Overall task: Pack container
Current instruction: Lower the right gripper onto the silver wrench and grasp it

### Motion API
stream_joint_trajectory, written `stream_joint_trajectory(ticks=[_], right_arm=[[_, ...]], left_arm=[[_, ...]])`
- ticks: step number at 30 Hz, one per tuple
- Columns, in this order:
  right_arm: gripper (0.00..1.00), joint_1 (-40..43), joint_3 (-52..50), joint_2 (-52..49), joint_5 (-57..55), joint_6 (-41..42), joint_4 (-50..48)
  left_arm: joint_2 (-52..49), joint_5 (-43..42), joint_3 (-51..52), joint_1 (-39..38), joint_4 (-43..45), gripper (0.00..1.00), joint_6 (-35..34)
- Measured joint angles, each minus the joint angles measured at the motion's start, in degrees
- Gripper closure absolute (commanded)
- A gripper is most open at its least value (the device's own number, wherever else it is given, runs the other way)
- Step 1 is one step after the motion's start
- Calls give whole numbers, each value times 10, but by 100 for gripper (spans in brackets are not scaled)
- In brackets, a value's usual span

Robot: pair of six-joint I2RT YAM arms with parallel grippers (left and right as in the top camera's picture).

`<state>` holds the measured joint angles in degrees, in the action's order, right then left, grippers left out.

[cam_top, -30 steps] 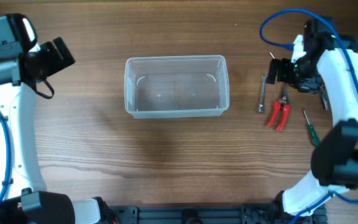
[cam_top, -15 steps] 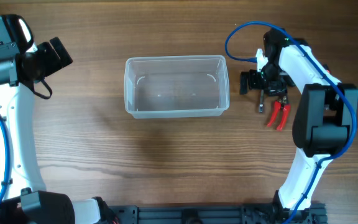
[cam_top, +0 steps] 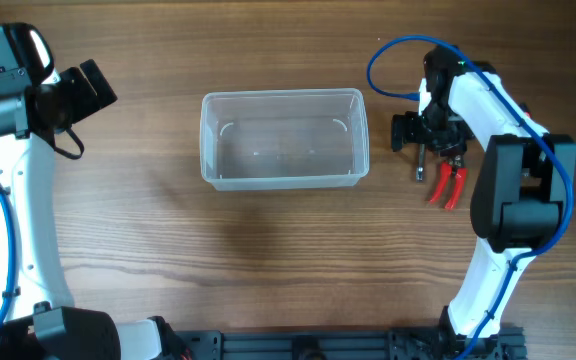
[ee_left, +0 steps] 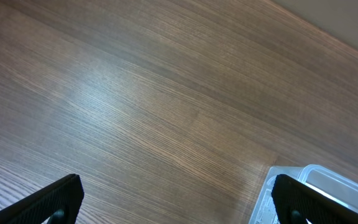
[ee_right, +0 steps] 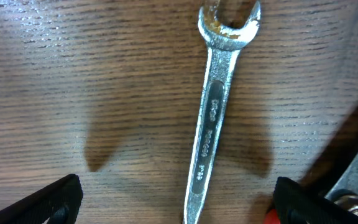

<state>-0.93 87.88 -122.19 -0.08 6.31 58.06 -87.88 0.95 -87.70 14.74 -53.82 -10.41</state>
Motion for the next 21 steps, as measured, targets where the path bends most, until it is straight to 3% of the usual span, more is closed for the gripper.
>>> stream_joint_trajectory(ticks=[5, 7, 13, 18, 21], right_arm=[[1, 0, -33, 7, -4, 3, -25], [6, 0, -41, 12, -5, 3, -31], [33, 0, -49, 16, -4, 12, -28], [67, 0, -50, 17, -4, 15, -25], [76, 0, -50, 17, -4, 14, -24]], left_arm=[[0, 0, 0, 0, 0, 0, 0], [0, 0, 0, 0, 0, 0, 0], [0, 0, 0, 0, 0, 0, 0], [0, 0, 0, 0, 0, 0, 0], [0, 0, 0, 0, 0, 0, 0]])
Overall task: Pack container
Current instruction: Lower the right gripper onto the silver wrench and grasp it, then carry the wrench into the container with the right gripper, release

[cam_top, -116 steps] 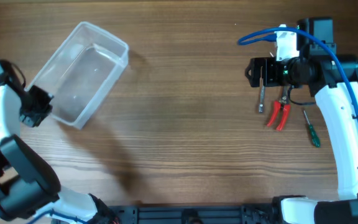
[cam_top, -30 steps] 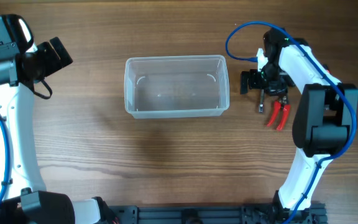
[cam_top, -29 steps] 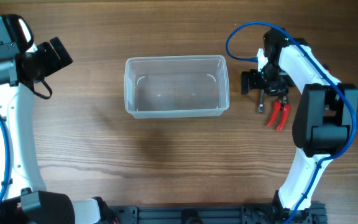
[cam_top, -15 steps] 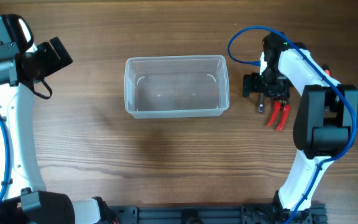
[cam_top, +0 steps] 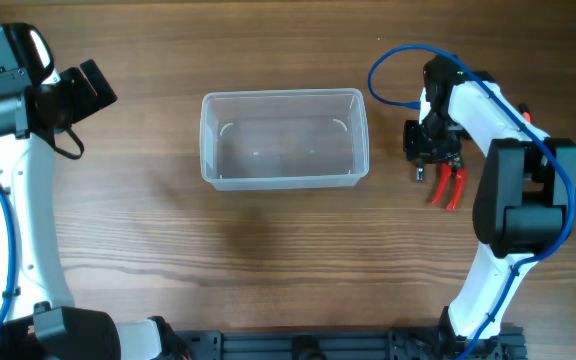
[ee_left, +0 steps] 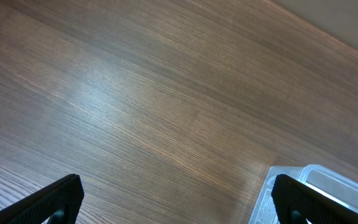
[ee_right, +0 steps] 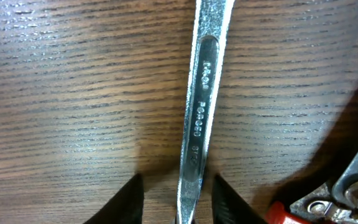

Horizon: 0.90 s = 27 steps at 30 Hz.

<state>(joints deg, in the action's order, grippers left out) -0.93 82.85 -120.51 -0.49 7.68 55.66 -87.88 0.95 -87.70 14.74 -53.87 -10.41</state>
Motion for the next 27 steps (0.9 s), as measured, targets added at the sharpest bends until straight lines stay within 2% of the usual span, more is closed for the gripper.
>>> stream_joint_trajectory(ticks=[2, 4, 5, 14, 21, 24, 27], right_arm=[[87, 0, 0, 0, 0, -1, 0], [90, 1, 0, 0, -1, 0, 0], [95, 1, 0, 0, -2, 0, 0], [96, 3, 1, 0, -1, 0, 4], [96, 3, 42, -1, 0, 0, 63], [96, 2, 88, 36, 0, -2, 80], [95, -15, 135, 118, 0, -35, 79]], left_arm=[[0, 0, 0, 0, 0, 0, 0], [0, 0, 0, 0, 0, 0, 0], [0, 0, 0, 0, 0, 0, 0], [0, 0, 0, 0, 0, 0, 0], [0, 0, 0, 0, 0, 0, 0], [0, 0, 0, 0, 0, 0, 0], [0, 0, 0, 0, -1, 0, 0]])
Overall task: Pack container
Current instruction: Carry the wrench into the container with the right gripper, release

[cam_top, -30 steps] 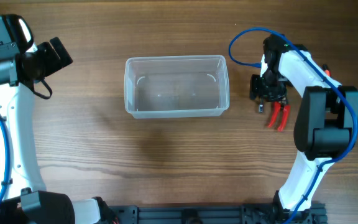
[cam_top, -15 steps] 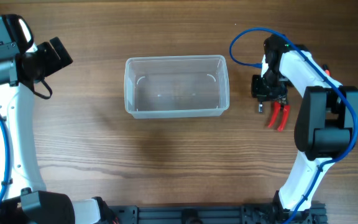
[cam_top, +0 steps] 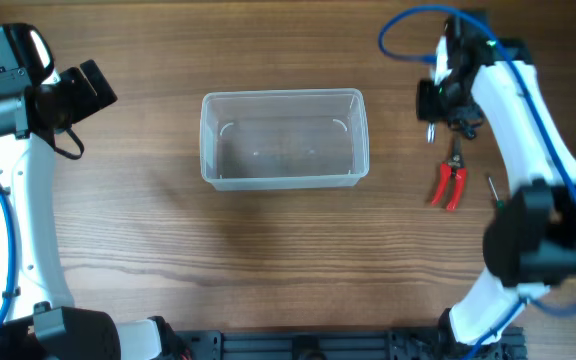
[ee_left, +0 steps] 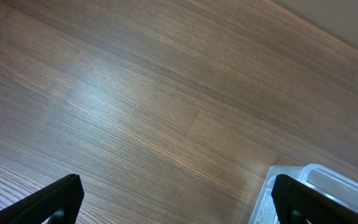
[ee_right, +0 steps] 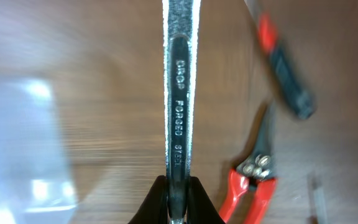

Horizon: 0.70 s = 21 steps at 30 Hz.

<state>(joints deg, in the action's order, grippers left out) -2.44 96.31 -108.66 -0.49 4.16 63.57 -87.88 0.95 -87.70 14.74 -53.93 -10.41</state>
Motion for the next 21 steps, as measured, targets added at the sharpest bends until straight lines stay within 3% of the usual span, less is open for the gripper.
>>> stream_joint_trajectory(ticks=[5, 11, 16, 21], right_arm=[[95, -132, 44, 93, 6, -143, -17], [96, -292, 44, 65, 33, -378, -59], [96, -306, 44, -14, 66, -493, -63], [96, -304, 43, -131, 102, -514, -63]], left_arm=[[0, 0, 0, 0, 0, 0, 0], [0, 0, 0, 0, -6, 0, 0], [0, 0, 0, 0, -12, 0, 0], [0, 0, 0, 0, -12, 0, 0]])
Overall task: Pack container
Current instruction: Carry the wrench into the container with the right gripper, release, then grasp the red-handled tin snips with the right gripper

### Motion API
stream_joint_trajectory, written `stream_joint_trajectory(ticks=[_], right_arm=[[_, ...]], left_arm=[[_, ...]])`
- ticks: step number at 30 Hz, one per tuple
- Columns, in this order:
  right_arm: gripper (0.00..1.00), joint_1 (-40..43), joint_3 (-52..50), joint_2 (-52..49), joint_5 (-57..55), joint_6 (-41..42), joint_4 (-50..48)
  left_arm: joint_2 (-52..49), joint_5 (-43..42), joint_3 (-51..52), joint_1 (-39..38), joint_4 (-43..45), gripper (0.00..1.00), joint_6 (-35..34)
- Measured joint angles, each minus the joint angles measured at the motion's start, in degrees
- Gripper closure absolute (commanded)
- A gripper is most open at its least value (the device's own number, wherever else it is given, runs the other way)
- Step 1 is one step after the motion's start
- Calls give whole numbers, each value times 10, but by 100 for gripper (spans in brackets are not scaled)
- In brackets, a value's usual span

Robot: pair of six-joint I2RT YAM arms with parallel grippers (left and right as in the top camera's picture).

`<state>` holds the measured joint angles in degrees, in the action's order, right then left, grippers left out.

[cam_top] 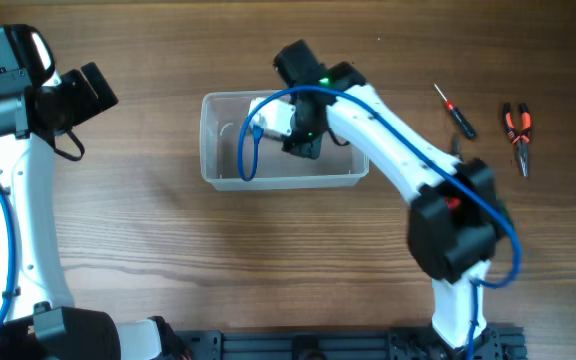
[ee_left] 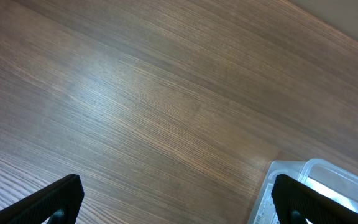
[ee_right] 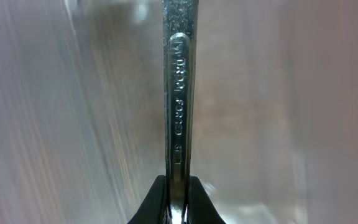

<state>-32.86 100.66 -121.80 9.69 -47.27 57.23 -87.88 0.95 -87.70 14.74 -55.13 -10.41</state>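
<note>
The clear plastic container point(cam_top: 230, 172) stands at the table's middle; its corner point(ee_left: 319, 177) shows at the lower right of the left wrist view. My right gripper point(cam_top: 303, 140) is over the container's inside, shut on a silver wrench point(ee_right: 178, 93) that points straight away from the fingers point(ee_right: 160, 199). The blurred clear plastic fills the view behind the wrench. In the overhead view the arm hides the wrench. My left gripper point(cam_top: 100, 86) stays far left of the container, open, with nothing but bare wood between its fingertips point(ee_left: 55, 198).
A small screwdriver point(cam_top: 455, 110) with a red and black handle and orange-handled pliers point(cam_top: 516, 125) lie on the wood at the right. The right arm spans from the table's front edge across to the container. The left arm stands along the left edge.
My right gripper, still shut on the wrench, has moved left from beside the container's right end to over its inside. The screwdriver and orange pliers now show. The left arm is unchanged.
My right gripper stood open over the wrench lying beside red pliers, right of the container. Then it was down with its fingers either side of the wrench. Then it held the wrench lifted off the table, and now holds it over the container.
</note>
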Motion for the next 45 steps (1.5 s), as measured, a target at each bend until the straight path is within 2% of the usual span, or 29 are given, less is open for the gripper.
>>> stream_joint_trajectory(ticks=[7, 9, 10, 11, 17, 20, 22, 24, 27, 32, 35, 38, 42, 45], right_arm=[[91, 0, -1, -43, 10, 12, 6], [55, 0, -1, -43, 10, 23, 5], [42, 0, -1, -43, 10, 31, 4], [36, 0, -1, -43, 10, 40, 1], [30, 0, 31, -28, -4, 95, 25], [22, 0, 57, 26, -22, 117, 33], [12, 2, 76, 90, -46, 136, 31], [9, 19, 89, 171, -91, 175, 30], [8, 82, 104, 238, -140, 245, 62], [3, 286, 100, 259, -167, 398, 197], [0, 365, 75, 254, -142, 421, 216], [0, 406, 35, 254, -106, 412, 214], [0, 412, -60, 254, -83, 410, 185], [0, 412, -168, 253, -70, 435, 114]], left_arm=[[0, 0, 0, 0, 0, 0, 0], [0, 0, 0, 0, 0, 0, 0], [0, 0, 0, 0, 0, 0, 0], [0, 0, 0, 0, 0, 0, 0], [0, 0, 0, 0, 0, 0, 0], [0, 0, 0, 0, 0, 0, 0], [0, 0, 0, 0, 0, 0, 0], [0, 0, 0, 0, -2, 0, 0], [0, 0, 0, 0, -11, 0, 0], [0, 0, 0, 0, -17, 0, 0], [0, 0, 0, 0, -17, 0, 0], [0, 0, 0, 0, -17, 0, 0], [0, 0, 0, 0, -15, 0, 0], [0, 0, 0, 0, -14, 0, 0]])
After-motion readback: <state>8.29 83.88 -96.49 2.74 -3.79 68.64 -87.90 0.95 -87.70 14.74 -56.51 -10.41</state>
